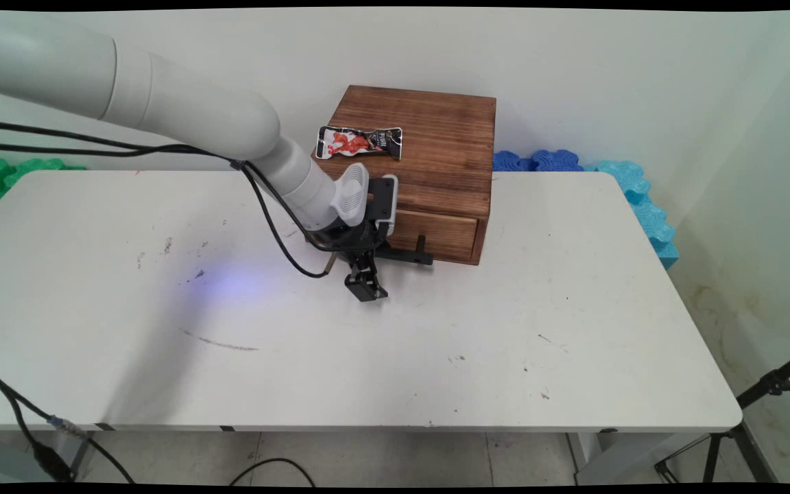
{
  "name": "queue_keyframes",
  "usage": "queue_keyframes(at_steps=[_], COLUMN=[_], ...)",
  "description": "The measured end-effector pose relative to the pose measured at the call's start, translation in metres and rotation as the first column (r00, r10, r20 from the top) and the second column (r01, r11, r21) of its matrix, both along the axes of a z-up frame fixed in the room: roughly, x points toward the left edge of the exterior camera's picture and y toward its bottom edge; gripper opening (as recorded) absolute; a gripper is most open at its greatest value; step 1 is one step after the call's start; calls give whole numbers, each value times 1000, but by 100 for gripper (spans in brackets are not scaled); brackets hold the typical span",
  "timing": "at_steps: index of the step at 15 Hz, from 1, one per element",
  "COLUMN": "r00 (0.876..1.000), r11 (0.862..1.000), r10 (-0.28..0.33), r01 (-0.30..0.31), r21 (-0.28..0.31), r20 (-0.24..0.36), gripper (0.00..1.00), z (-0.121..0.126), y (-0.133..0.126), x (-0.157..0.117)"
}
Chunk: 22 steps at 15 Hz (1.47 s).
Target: Open the drawer
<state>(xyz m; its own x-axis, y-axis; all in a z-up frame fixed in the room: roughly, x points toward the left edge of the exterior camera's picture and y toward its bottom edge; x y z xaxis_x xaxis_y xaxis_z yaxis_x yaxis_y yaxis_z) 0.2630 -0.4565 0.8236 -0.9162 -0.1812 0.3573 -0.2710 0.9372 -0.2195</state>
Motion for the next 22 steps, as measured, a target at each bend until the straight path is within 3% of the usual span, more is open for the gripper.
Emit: queue_keyframes(at_steps=[12, 22], r00=[999, 1000], r11=[997, 991], r10=[31, -1], r01=[-31, 1], r21=[66, 132], r20=[8, -2], gripper=[100, 100], z=[-2, 4], y=[19, 58], x=[-3, -7])
